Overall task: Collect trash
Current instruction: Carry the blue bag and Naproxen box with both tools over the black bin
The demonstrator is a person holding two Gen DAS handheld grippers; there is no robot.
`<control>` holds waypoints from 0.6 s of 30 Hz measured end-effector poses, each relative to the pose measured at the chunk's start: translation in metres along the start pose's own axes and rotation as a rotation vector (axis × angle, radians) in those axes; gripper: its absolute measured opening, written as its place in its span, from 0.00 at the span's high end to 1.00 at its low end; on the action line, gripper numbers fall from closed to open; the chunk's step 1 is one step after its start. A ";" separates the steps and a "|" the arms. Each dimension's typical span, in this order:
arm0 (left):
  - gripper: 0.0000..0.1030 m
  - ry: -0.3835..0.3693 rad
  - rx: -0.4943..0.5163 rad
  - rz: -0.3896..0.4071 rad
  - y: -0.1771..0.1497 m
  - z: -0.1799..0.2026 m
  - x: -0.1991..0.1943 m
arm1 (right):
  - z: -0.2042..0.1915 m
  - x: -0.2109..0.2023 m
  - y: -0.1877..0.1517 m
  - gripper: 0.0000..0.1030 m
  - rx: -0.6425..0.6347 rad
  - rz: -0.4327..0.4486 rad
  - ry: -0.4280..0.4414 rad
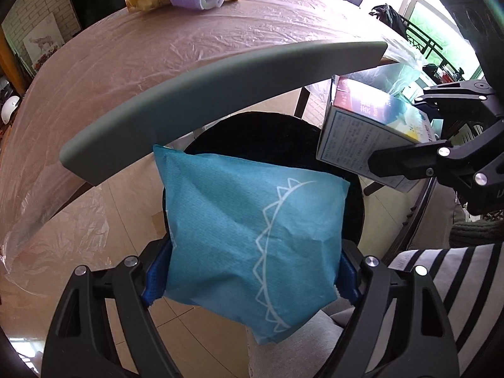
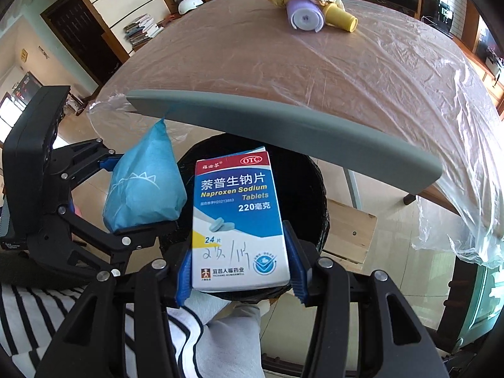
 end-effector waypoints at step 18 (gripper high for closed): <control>0.19 0.018 0.022 -0.070 -0.002 -0.011 0.026 | -0.011 0.026 0.001 0.54 -0.015 -0.059 -0.023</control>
Point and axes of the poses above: each gripper's, at about its wrist camera, not at the fingertips, and x roughly the way its jaws point, z to its right, y to its top, the point moved 3 cm from there along x, roughly the way its jaws point, and after that the axes turned 14 degrees about -y, right-handed, at the moved point
